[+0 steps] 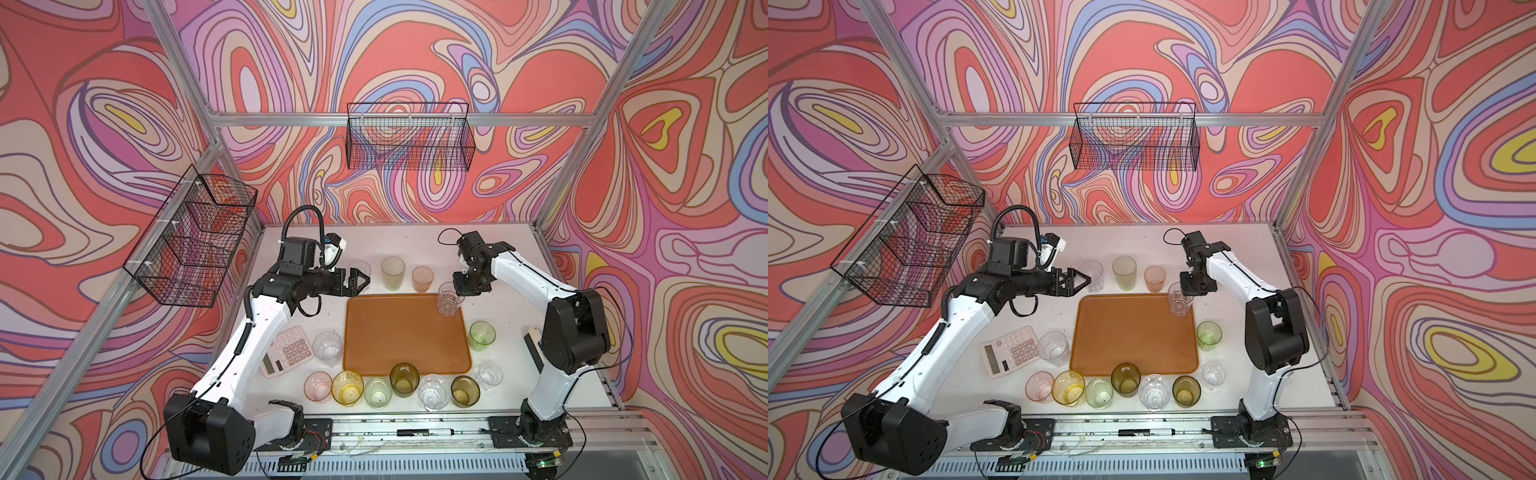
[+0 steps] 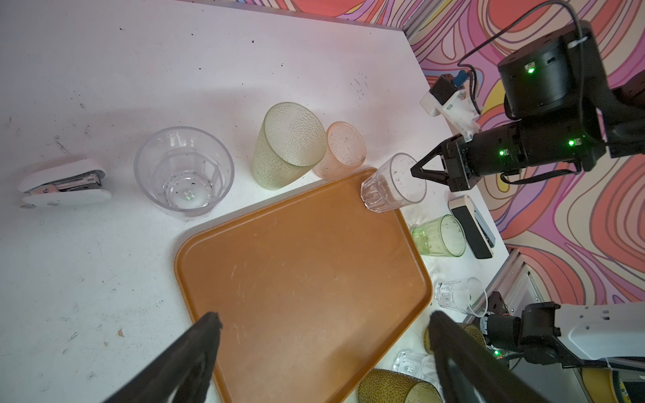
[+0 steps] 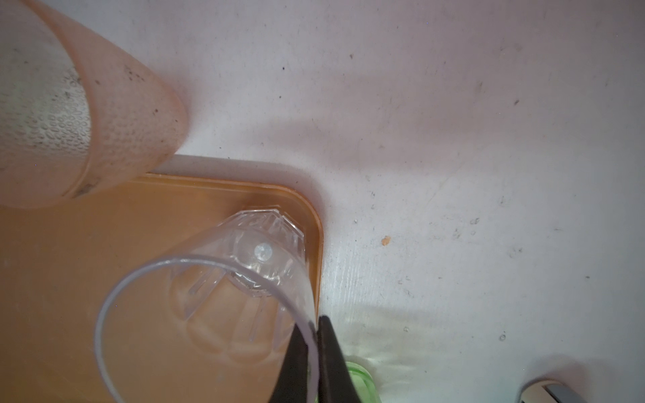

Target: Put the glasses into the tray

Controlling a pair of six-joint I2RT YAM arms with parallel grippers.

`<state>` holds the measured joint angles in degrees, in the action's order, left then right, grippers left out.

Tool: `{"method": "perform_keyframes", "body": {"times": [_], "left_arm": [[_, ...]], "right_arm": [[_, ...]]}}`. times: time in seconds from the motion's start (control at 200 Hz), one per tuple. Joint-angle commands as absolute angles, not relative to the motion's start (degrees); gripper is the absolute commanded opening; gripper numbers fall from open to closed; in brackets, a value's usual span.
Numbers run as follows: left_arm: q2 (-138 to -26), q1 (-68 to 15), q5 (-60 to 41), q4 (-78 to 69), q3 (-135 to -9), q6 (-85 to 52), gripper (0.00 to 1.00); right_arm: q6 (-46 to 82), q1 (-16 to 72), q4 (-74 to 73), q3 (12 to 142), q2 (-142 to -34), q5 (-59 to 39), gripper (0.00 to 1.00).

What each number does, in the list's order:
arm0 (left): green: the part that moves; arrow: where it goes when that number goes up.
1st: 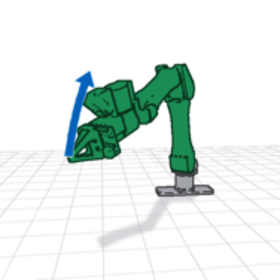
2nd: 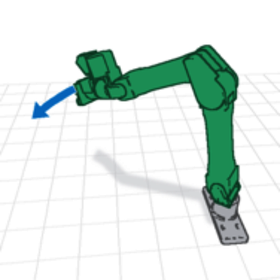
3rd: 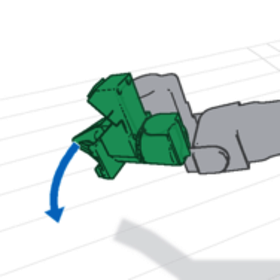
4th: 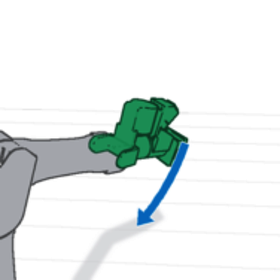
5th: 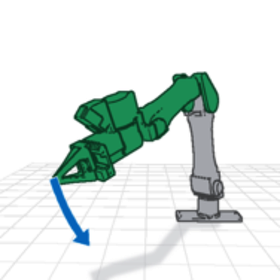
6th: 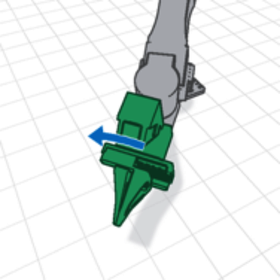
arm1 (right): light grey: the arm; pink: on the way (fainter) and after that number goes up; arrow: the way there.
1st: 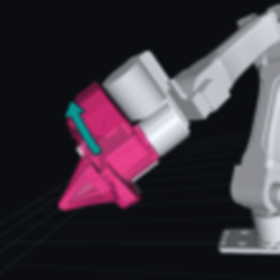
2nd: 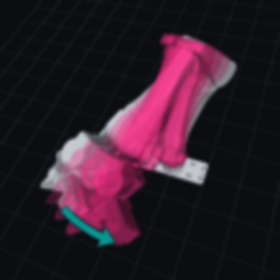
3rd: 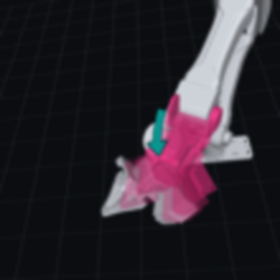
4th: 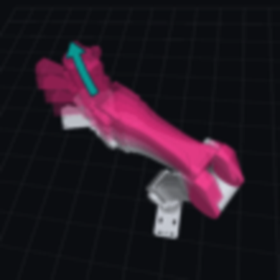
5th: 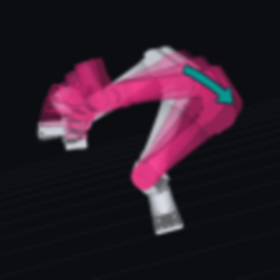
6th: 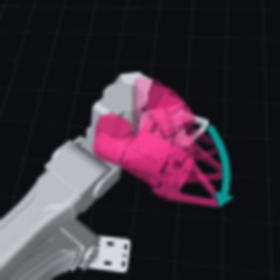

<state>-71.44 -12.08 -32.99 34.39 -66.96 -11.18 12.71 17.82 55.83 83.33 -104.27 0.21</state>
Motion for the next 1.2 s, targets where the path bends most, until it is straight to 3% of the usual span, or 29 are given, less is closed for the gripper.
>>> {"method": "perform_keyframes", "body": {"times": [0.0,0.331,0.731,1.197], "left_arm": [[-71.8,-12.6,-33.1,34.2,-66.6,-11.0,0.96],[-71.9,-12.8,-33.0,34.2,-66.6,-10.9,0.96],[-72.5,-12.9,-33.1,34.1,-66.7,-10.9,0.96],[-71.7,-13.0,-32.9,33.8,-66.6,-10.9,0.96]], "right_arm": [[12.6,18.2,54.8,83.7,-105.1,1.1,0.03],[12.6,18.2,54.8,84.5,-105.8,1.1,0.11],[11.8,18.5,57.6,86.5,-103.7,2.4,0.49],[12.0,21.2,65.9,85.7,-95.1,5.0,0.5]]}}
